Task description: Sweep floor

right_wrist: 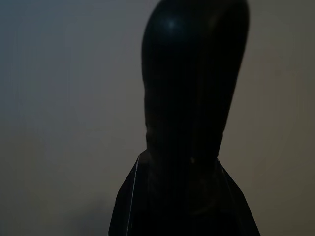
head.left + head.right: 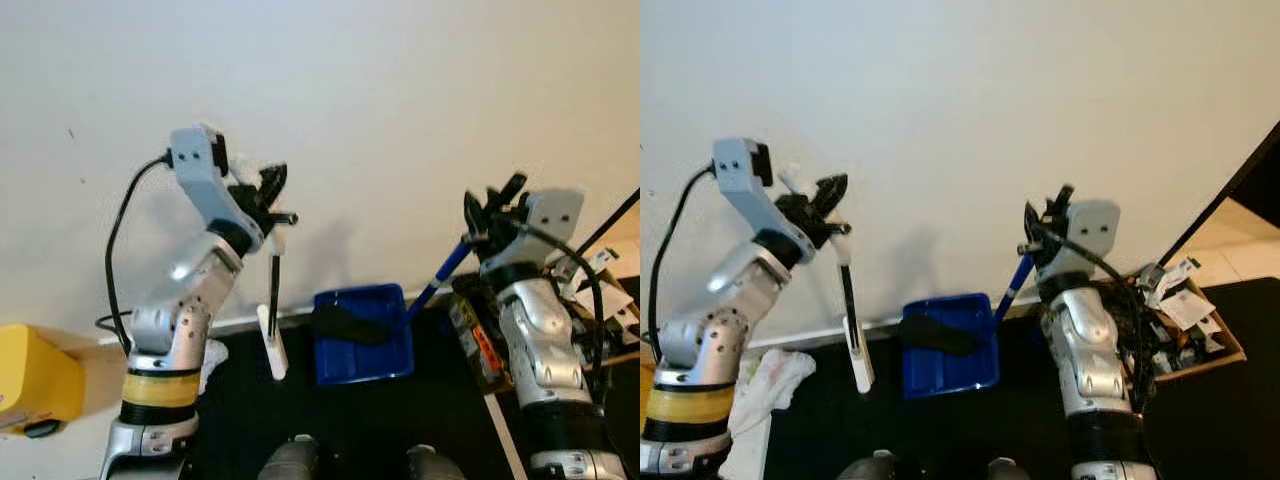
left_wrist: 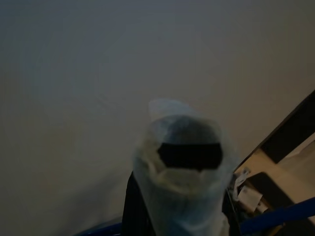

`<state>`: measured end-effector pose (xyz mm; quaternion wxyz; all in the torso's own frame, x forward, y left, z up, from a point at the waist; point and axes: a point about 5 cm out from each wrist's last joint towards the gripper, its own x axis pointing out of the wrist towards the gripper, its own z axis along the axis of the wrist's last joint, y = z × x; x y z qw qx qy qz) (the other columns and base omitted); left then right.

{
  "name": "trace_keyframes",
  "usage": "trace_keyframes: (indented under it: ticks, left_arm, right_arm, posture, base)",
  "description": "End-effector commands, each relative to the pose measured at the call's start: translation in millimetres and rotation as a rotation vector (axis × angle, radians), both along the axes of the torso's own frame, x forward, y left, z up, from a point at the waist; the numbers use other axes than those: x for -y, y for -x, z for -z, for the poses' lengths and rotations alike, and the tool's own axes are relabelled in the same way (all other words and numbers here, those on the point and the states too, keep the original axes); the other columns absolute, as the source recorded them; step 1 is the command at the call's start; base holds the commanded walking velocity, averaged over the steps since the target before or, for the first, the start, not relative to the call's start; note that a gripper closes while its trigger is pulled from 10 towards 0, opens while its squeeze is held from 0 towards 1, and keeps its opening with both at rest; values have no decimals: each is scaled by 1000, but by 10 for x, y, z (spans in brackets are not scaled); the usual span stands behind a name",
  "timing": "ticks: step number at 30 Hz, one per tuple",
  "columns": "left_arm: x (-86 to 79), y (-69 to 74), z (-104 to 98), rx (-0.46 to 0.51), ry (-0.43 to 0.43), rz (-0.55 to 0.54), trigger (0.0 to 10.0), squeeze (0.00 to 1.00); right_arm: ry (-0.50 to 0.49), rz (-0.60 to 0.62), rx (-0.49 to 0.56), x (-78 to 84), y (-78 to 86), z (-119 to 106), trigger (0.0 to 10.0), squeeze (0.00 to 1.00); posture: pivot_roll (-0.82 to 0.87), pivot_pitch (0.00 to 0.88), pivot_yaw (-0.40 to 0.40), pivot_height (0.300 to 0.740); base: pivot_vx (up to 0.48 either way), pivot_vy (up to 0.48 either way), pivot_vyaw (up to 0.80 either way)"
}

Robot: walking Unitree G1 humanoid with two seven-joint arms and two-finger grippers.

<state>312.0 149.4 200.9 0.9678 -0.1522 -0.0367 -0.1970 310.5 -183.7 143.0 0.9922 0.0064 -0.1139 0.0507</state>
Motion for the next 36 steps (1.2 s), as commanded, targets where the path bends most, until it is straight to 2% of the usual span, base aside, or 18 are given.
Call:
trace_keyframes:
  ticks: [1, 6, 9, 15, 29, 31, 32, 33, 36]
  left_arm:
    - [-37, 11, -28, 34, -29, -11, 10000, 0]
    - [-68, 29, 45, 35, -74, -33, 10000, 0]
    - [-122, 19, 116, 47, -159, -86, 10000, 0]
    - [-168, 14, 144, 53, -196, -116, 10000, 0]
    - [-120, 20, 175, 60, -191, -113, 10000, 0]
    - [-115, 17, 175, 59, -193, -112, 10000, 0]
    - [-111, 9, 178, 57, -197, -112, 10000, 0]
    - [-111, 9, 178, 57, -197, -112, 10000, 0]
    - [-110, -4, 181, 54, -200, -111, 10000, 0]
  right_arm:
    - [-11, 2, 12, 28, 4, -34, 10000, 0]
    - [-43, 22, 11, 39, -12, -48, 10000, 0]
    - [-66, 13, 20, -12, -55, -80, 10000, 0]
    - [-132, 19, 13, -29, -92, -85, 10000, 0]
    - [-146, 13, 31, -39, -119, -153, 10000, 0]
    - [-152, 14, 56, -31, -118, -224, 10000, 0]
    - [-168, 15, 129, -1, -116, -442, 10000, 0]
    - [-168, 15, 129, -1, -116, -442, 10000, 0]
    - [-182, 18, 214, 54, -123, -729, 10000, 0]
  posture:
    - [92, 0, 43, 740]
    - [94, 0, 45, 740]
    - [101, 0, 45, 740]
    - [114, 0, 35, 740]
    - [124, 0, 34, 740]
    - [125, 0, 36, 740]
    - [119, 0, 41, 740]
    - [119, 0, 41, 740]
    - [116, 4, 45, 740]
  base:
    - [0, 0, 0]
    - [0, 0, 0]
    - [0, 0, 0]
    - [0, 0, 0]
    - [0, 0, 0]
    - [0, 0, 0]
    - [0, 0, 0]
    - [0, 0, 0]
    - [0, 0, 0]
